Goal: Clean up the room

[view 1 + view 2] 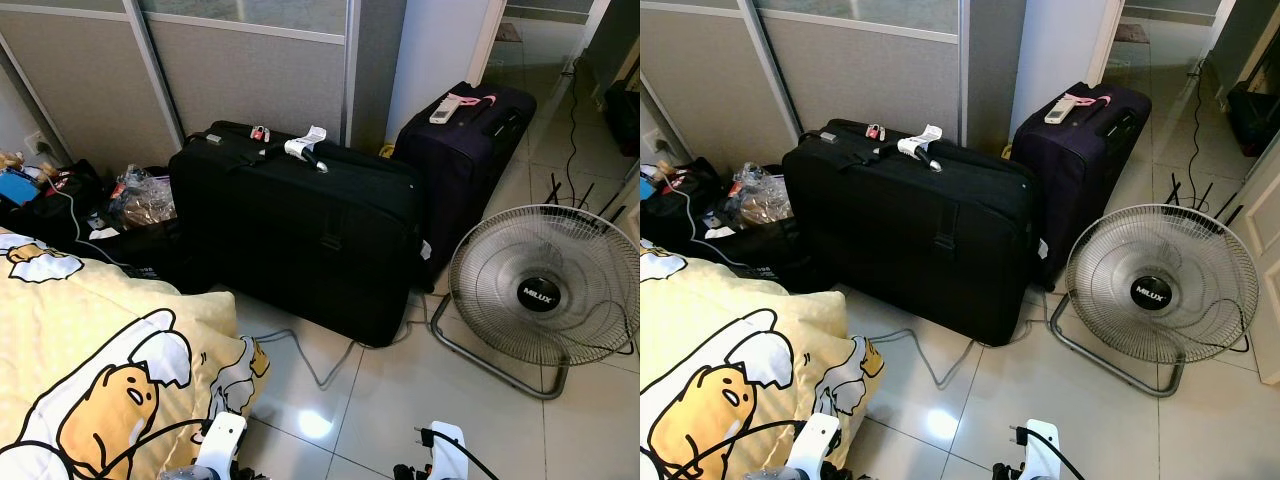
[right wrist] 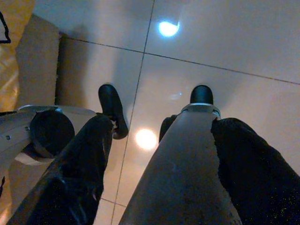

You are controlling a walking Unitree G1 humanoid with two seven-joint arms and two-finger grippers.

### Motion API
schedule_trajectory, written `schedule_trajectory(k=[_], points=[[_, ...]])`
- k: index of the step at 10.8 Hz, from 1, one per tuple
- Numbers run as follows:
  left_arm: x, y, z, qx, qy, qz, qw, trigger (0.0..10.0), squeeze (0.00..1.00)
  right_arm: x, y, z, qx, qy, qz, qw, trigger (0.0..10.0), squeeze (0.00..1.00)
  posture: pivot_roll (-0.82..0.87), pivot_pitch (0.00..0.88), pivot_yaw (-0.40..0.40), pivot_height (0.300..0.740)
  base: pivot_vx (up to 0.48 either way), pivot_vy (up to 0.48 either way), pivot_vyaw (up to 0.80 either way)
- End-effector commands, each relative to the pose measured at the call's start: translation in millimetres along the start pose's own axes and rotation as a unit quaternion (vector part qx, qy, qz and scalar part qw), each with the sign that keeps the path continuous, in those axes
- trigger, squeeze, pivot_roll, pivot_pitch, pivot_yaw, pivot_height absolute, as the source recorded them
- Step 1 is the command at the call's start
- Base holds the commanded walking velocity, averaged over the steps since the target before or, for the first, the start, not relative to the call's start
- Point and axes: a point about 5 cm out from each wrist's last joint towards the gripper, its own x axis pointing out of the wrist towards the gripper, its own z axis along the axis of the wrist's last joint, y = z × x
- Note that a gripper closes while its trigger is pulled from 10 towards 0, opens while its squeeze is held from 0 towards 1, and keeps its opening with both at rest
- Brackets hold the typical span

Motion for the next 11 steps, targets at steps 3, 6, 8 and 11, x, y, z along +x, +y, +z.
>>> schedule_trajectory(k=[3, 6, 8, 11], points=[[2.7, 2.8, -6.3, -0.113, 0.060, 0.093, 0.987, 10.0, 0.00, -6.6, -34.7, 8.0, -0.114, 0.046, -0.087, 0.989, 10.0, 0.00, 0.07, 0.000, -0.074, 0.740, 0.000, 0.000, 0.00], [2.7, 2.8, -6.3, -0.113, 0.060, 0.093, 0.987, 10.0, 0.00, -6.6, -34.7, 8.0, -0.114, 0.046, -0.087, 0.989, 10.0, 0.00, 0.07, 0.000, -0.074, 0.740, 0.000, 0.000, 0.00], [2.7, 2.8, -6.3, -0.113, 0.060, 0.093, 0.987, 10.0, 0.00, -6.6, -34.7, 8.0, -0.114, 0.046, -0.087, 0.989, 10.0, 0.00, 0.07, 0.000, -0.074, 0.740, 0.000, 0.000, 0.00], [4.4, -1.8, -7.2, -0.070, 0.070, 0.089, 0.991, 10.0, 0.00, -7.5, -37.8, 8.9, -0.100, 0.047, -0.091, 0.990, 10.0, 0.00, 0.04, 0.000, -0.056, 0.740, 0.000, 0.000, 0.00]])
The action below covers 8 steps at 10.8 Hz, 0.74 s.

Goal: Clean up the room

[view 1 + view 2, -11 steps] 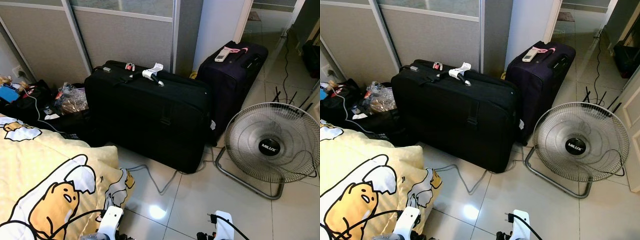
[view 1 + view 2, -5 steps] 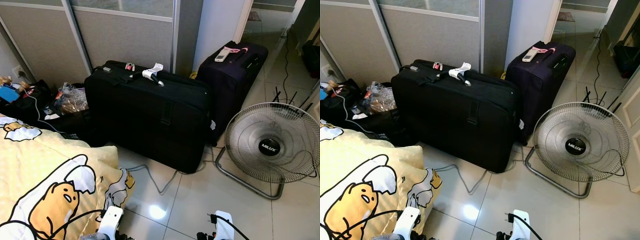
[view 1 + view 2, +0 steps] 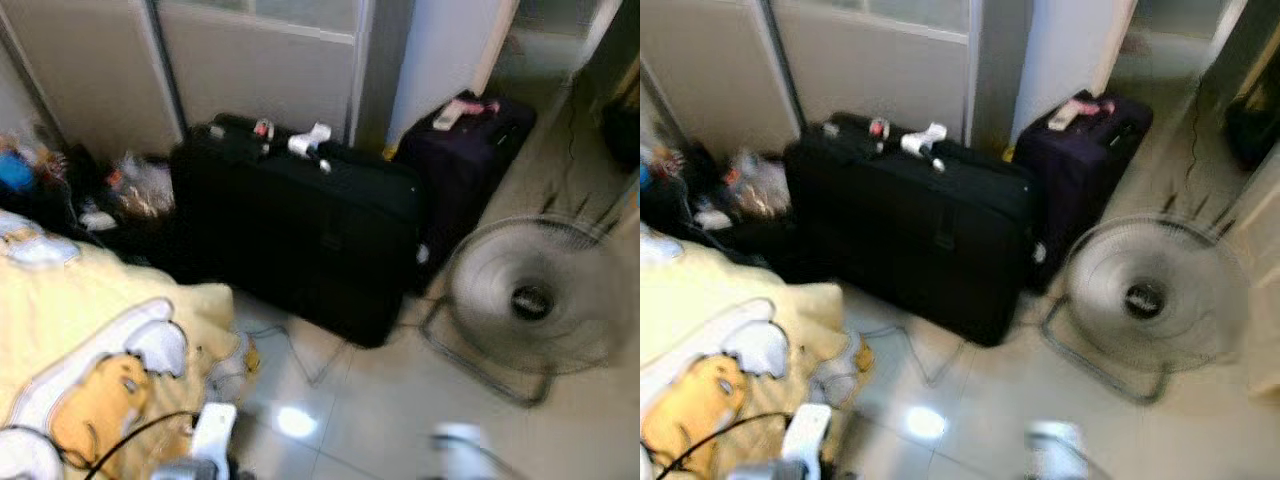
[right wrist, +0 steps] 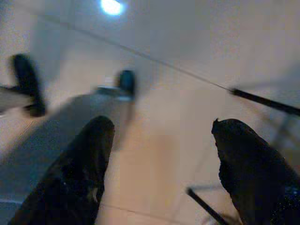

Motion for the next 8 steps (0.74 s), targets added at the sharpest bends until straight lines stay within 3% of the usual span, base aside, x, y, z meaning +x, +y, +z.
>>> schedule_trajectory(k=[1, 2, 3, 4, 5, 6, 7, 8], points=[[2.6, -11.4, -16, 0.010, 0.034, -0.015, 0.999, 10.0, 0.29, 1.0, 10.6, -4, 0.007, 0.008, 0.017, 1.000, 10.0, 0.33, 0.04, 0.000, -0.054, 0.740, 0.000, 0.000, 0.00], [2.6, -11.0, -13, 0.003, 0.025, -0.014, 1.000, 10.0, 1.00, 1.2, 12.1, -4, 0.025, -0.001, 0.026, 0.999, 10.0, 1.00, 0.04, 0.000, -0.050, 0.740, 0.000, 0.000, 0.00], [2.0, -9.4, 1, -0.005, -0.018, -0.005, 1.000, 10.0, 1.00, 1.3, 12.3, -3, 0.038, -0.016, 0.023, 0.999, 10.0, 1.00, 0.04, 0.000, -0.049, 0.740, 0.000, 0.000, 0.00], [-5.4, 1.5, 42, -0.034, -0.127, 0.033, 0.991, 10.0, 1.00, 1.0, 12.0, 3, 0.064, -0.062, 0.012, 0.996, 10.0, 1.00, 0.04, 0.000, -0.047, 0.740, 0.000, 0.000, 0.00], [-18.8, 11.4, 81, -0.022, -0.222, 0.047, 0.974, 10.0, 1.00, -1.3, 14.2, 11, 0.090, -0.132, 0.025, 0.987, 10.0, 1.00, 0.04, 0.000, -0.042, 0.740, 0.000, 0.000, 0.00], [-33.6, 12.0, 114, 0.002, -0.296, 0.021, 0.955, 10.0, 1.00, -5.2, 16.1, 20, 0.091, -0.197, 0.036, 0.976, 10.0, 1.00, 0.02, 0.000, -0.031, 0.740, 0.000, 0.000, 0.00], [-43.5, 10.1, 130, 0.028, -0.335, 0.003, 0.942, 10.0, 1.00, -27.8, 13.4, 101, 0.091, -0.303, 0.030, 0.948, 10.0, 1.00, 0.02, 0.000, -0.026, 0.740, 0.000, 0.000, 0.00], [-62.2, 12.7, 151, 0.043, -0.397, -0.012, 0.917, 10.0, 1.00, -63.6, 11.0, 155, 0.118, -0.413, 0.038, 0.902, 10.0, 1.00, 0.00, 0.000, -0.005, 0.740, 0.000, 0.000, 0.00]])
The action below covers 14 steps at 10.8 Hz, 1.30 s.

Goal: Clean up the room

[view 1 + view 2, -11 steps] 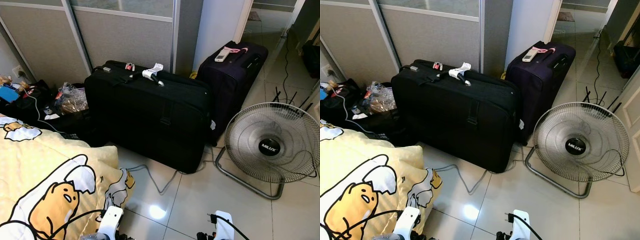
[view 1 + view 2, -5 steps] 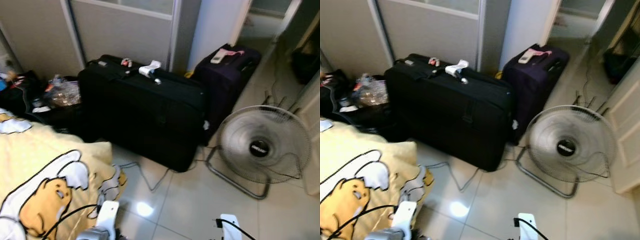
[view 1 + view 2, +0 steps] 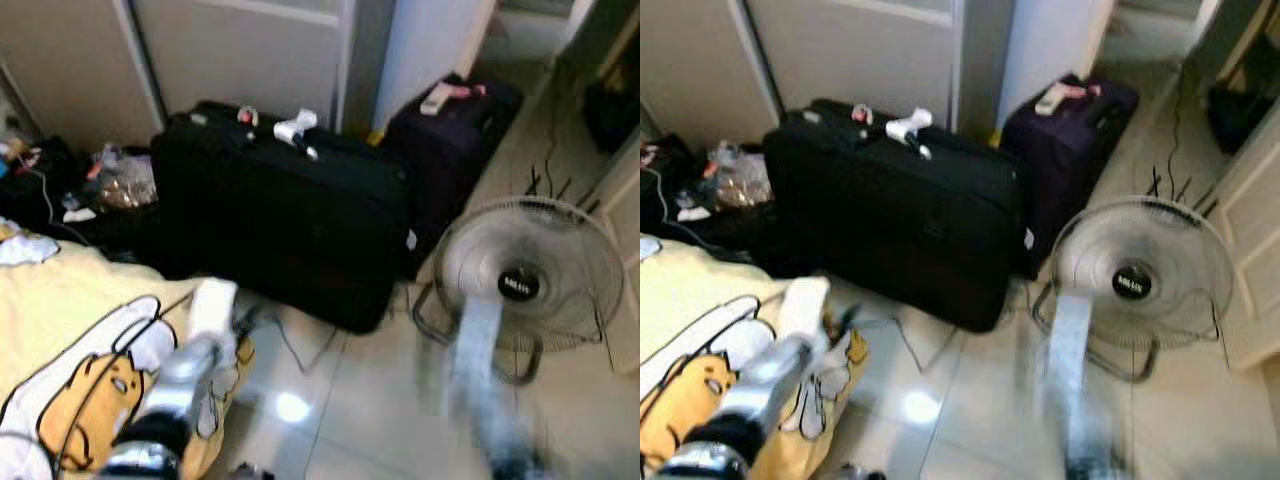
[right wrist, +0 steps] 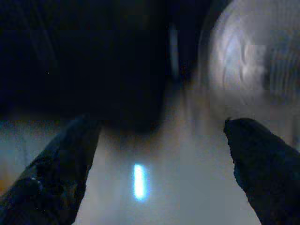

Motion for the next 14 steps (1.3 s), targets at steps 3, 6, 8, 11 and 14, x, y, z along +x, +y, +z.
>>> schedule_trajectory(k=[3, 6, 8, 11, 14], points=[[-39.3, 14.2, 67, 0.011, -0.161, 0.005, 0.987, 10.0, 0.15, -26.5, 16.0, 45, -0.014, -0.140, 0.077, 0.987, 10.0, 0.00, -0.04, 0.000, 0.041, 0.740, 0.000, 0.000, 0.00], [-80.6, 4.0, 96, 0.033, -0.221, 0.031, 0.974, 10.0, 0.07, -52.1, 43.5, 84, -0.072, -0.161, 0.192, 0.965, 10.0, 0.00, 0.02, 0.000, 0.001, 0.740, 0.000, 0.000, 0.00], [-93.2, 1.8, 95, 0.012, -0.215, 0.058, 0.975, 10.0, 0.05, -61.4, 42.9, 79, -0.089, -0.157, 0.190, 0.965, 10.0, 0.00, 0.03, 0.000, -0.009, 0.740, 0.000, 0.000, 0.80], [-96.2, -3.6, 109, 0.047, -0.200, 0.070, 0.976, 10.0, 0.00, -71.4, 46.5, 67, -0.072, -0.112, 0.198, 0.971, 10.0, 0.00, 0.01, 0.000, 0.016, 0.740, 0.000, 0.000, 0.80], [-89.7, 1.5, 115, 0.054, -0.204, 0.093, 0.973, 10.0, 0.00, -69.1, 33.9, 69, -0.073, -0.106, 0.169, 0.977, 10.0, 0.00, -0.01, 0.000, 0.041, 0.740, 0.000, 0.000, 0.80]])
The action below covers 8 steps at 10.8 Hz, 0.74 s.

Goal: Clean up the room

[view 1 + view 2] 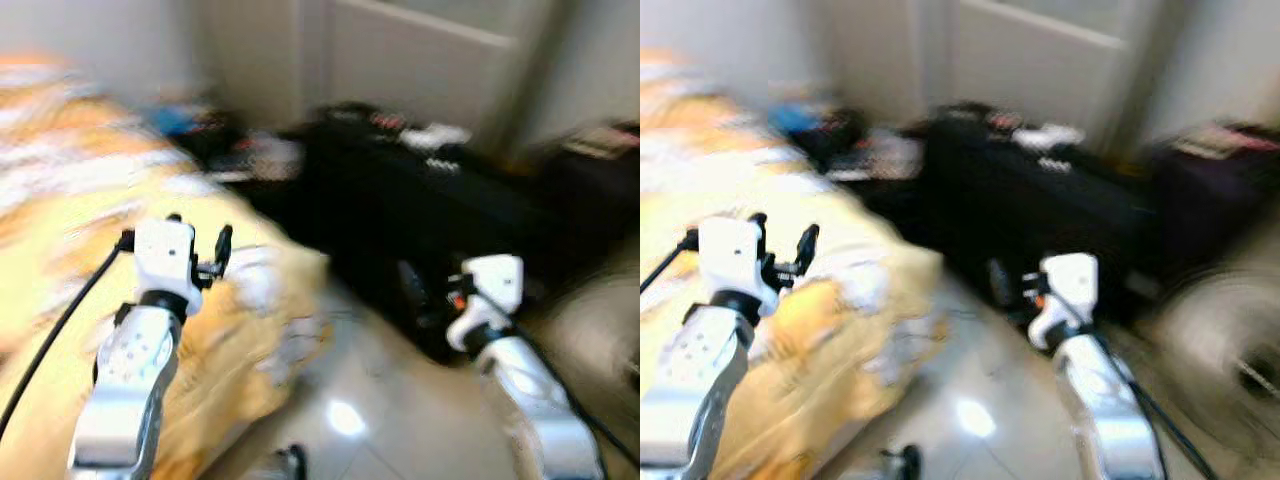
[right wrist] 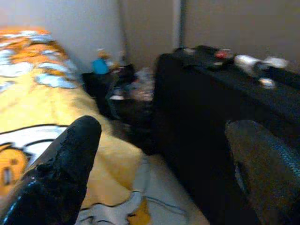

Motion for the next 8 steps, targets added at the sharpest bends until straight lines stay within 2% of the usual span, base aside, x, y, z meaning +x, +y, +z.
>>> schedule_trajectory(k=[1, 2, 3, 4, 5, 8], points=[[2.9, 2.9, 0, -0.003, 0.008, 0.012, 1.000, 10.0, 0.00, -0.2, 0.2, 6, 0.018, -0.007, 0.000, 1.000, 10.0, 0.00, -0.02, 0.000, 0.038, 0.740, 0.000, 0.000, 0.80], [5.0, 4.5, -2, 0.014, 0.015, 0.035, 0.999, 10.0, 0.00, -0.8, -4.3, 8, 0.032, -0.007, -0.016, 0.999, 10.0, 0.00, -0.01, 0.000, 0.034, 0.740, 0.000, 0.000, 0.80], [5.0, 0.4, -4, 0.001, 0.027, 0.012, 1.000, 10.0, 0.00, -0.6, -4.3, 9, 0.051, -0.007, -0.006, 0.999, 10.0, 0.00, -0.01, 0.000, 0.029, 0.740, 0.000, 0.000, 0.80], [2.9, -1.9, -6, -0.004, 0.032, 0.004, 0.999, 10.0, 0.00, -1.0, -2.5, 9, 0.044, -0.002, 0.006, 0.999, 10.0, 0.00, -0.01, 0.000, 0.023, 0.740, 0.000, 0.000, 0.80], [-1.4, -4.6, -6, 0.024, 0.025, -0.003, 0.999, 10.0, 0.00, -3.2, 0.0, 6, 0.055, 0.008, 0.013, 0.998, 10.0, 0.00, 0.00, 0.000, 0.009, 0.740, 0.000, 0.000, 0.80], [-6.7, -8.9, -12, 0.003, 0.057, -0.004, 0.998, 10.0, 0.00, -2.8, 4.9, 2, 0.042, 0.027, 0.031, 0.998, 10.0, 0.00, 0.01, 0.000, -0.011, 0.740, 0.000, 0.000, 0.80]])
